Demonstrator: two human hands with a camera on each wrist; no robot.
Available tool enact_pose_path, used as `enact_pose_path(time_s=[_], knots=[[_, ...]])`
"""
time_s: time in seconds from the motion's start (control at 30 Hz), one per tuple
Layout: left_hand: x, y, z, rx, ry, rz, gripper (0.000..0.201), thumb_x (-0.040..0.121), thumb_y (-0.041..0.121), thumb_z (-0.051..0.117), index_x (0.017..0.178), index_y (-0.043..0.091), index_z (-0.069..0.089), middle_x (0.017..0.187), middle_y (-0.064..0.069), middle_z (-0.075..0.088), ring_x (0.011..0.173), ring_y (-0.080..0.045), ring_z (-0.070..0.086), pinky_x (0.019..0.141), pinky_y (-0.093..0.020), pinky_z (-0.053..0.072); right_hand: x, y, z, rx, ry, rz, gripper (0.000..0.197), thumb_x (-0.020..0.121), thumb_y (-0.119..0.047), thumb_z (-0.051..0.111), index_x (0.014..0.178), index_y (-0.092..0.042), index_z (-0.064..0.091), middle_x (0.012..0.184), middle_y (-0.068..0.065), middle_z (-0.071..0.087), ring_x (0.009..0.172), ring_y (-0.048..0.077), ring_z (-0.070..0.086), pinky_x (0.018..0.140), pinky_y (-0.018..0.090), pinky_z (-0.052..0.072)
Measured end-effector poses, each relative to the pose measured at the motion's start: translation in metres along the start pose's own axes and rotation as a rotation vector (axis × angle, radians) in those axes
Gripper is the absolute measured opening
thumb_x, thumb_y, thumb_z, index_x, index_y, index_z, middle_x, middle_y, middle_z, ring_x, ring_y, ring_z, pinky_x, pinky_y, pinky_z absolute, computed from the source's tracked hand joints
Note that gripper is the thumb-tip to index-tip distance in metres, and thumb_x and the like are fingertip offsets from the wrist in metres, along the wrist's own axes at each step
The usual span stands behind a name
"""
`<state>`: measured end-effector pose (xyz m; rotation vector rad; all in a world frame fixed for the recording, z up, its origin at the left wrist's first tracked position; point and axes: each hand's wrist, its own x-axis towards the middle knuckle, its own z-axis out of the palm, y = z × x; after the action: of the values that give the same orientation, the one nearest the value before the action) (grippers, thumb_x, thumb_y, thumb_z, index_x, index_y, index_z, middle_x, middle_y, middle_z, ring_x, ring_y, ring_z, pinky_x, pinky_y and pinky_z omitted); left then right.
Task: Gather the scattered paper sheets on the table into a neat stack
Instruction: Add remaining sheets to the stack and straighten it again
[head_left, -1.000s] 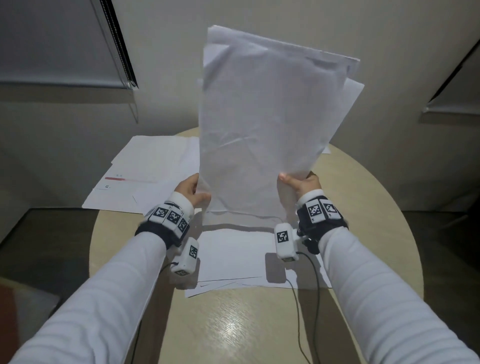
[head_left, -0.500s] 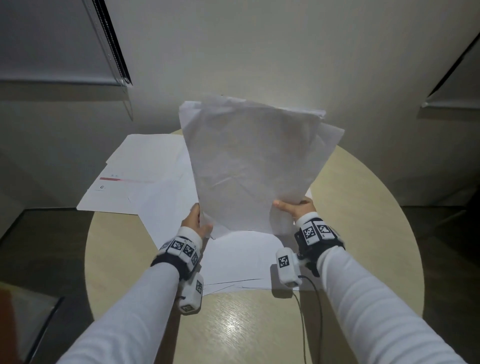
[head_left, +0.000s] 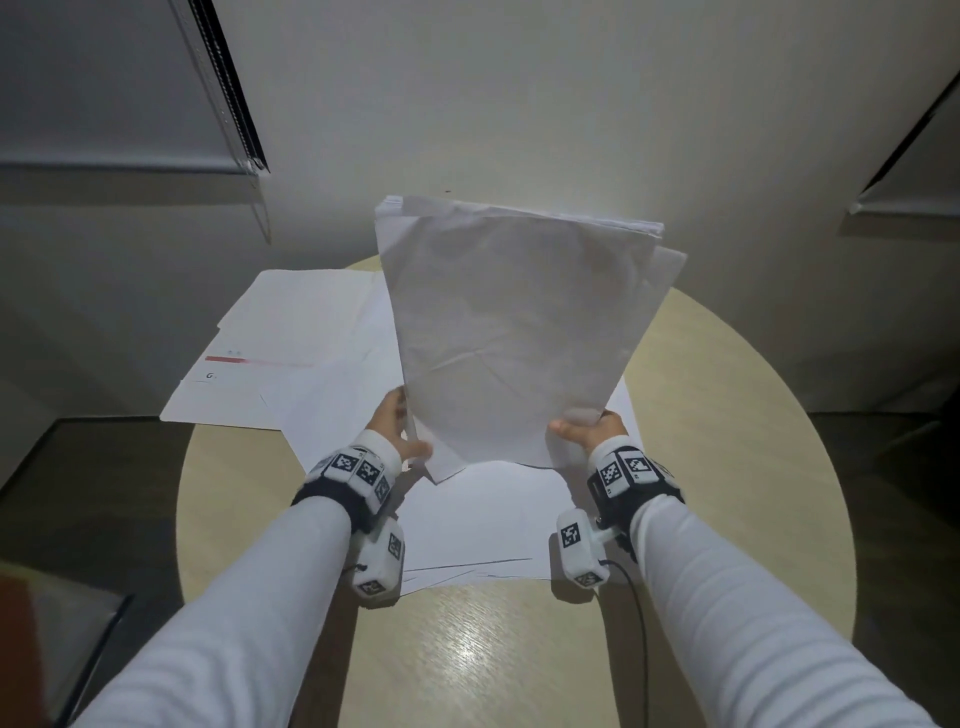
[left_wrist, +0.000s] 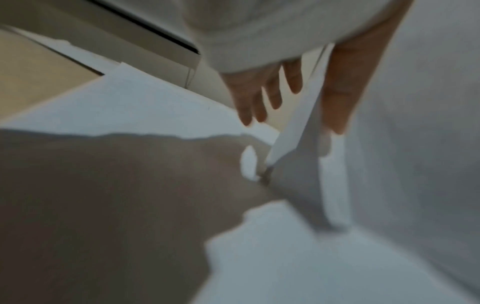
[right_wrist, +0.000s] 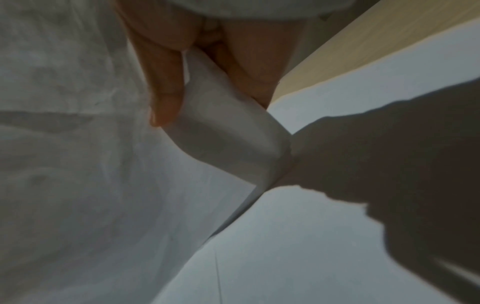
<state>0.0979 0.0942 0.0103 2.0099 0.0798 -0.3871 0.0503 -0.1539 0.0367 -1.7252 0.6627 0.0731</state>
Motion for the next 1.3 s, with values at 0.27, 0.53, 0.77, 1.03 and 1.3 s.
enact_pose_path(time_s=[0.27, 0.53, 0.77, 1.03, 1.3], knots=[[-0.001, -0.015, 0.005, 0.345, 0.03, -0.075, 0.043, 0.074, 0.01, 0.067, 0.116, 0.01, 0.059, 0.107, -0.009, 0.068, 0.098, -0.024, 0.063, 0.083, -0.024, 0.047, 0.0, 0.002, 0.0, -0.009, 0.015, 0.0, 0.035, 0.082, -0.006, 0.069, 0.115, 0.005, 0.06, 0.102, 0.006, 0.057, 0.098, 0.02, 0.056, 0.08, 0.018, 0.034], [0.01, 0.014, -0.012, 0.146, -0.107, -0.088, 0.038, 0.07, -0.006, 0.058, 0.107, 0.004, 0.051, 0.077, 0.001, 0.057, 0.075, -0.014, 0.054, 0.058, -0.011, 0.044, 0.002, -0.004, -0.007, -0.064, -0.048, 0.002, 0.02, 0.083, -0.006, 0.067, 0.1, -0.012, 0.06, 0.083, -0.001, 0.06, 0.087, 0.017, 0.055, 0.081, 0.023, 0.038], [0.009, 0.091, -0.041, -0.565, 0.025, 0.154, 0.059, 0.081, -0.013, 0.057, 0.132, 0.004, 0.034, 0.137, -0.025, 0.045, 0.091, -0.019, 0.06, 0.076, -0.023, 0.053, 0.005, -0.007, -0.015, -0.061, -0.087, 0.002, 0.015, 0.082, -0.006, 0.069, 0.094, -0.008, 0.061, 0.078, 0.0, 0.064, 0.084, 0.018, 0.058, 0.077, 0.021, 0.04], [0.01, 0.102, -0.045, -0.418, 0.007, 0.182, 0.043, 0.055, 0.01, 0.082, 0.094, 0.011, 0.063, 0.075, 0.01, 0.072, 0.078, -0.009, 0.064, 0.085, -0.033, 0.051, 0.001, -0.017, -0.014, -0.06, -0.108, -0.127, 0.037, 0.074, 0.002, 0.073, 0.11, 0.002, 0.062, 0.095, 0.008, 0.063, 0.091, 0.021, 0.057, 0.087, 0.03, 0.044], [0.0, 0.097, -0.042, -0.403, 0.012, 0.229, 0.034, 0.066, -0.008, 0.074, 0.085, 0.017, 0.061, 0.059, 0.022, 0.07, 0.062, 0.006, 0.066, 0.07, -0.014, 0.053, -0.015, -0.102, -0.029, 0.222, -0.02, -0.476, 0.039, 0.067, 0.009, 0.075, 0.097, -0.008, 0.059, 0.074, -0.012, 0.068, 0.065, -0.004, 0.063, 0.067, 0.016, 0.053]])
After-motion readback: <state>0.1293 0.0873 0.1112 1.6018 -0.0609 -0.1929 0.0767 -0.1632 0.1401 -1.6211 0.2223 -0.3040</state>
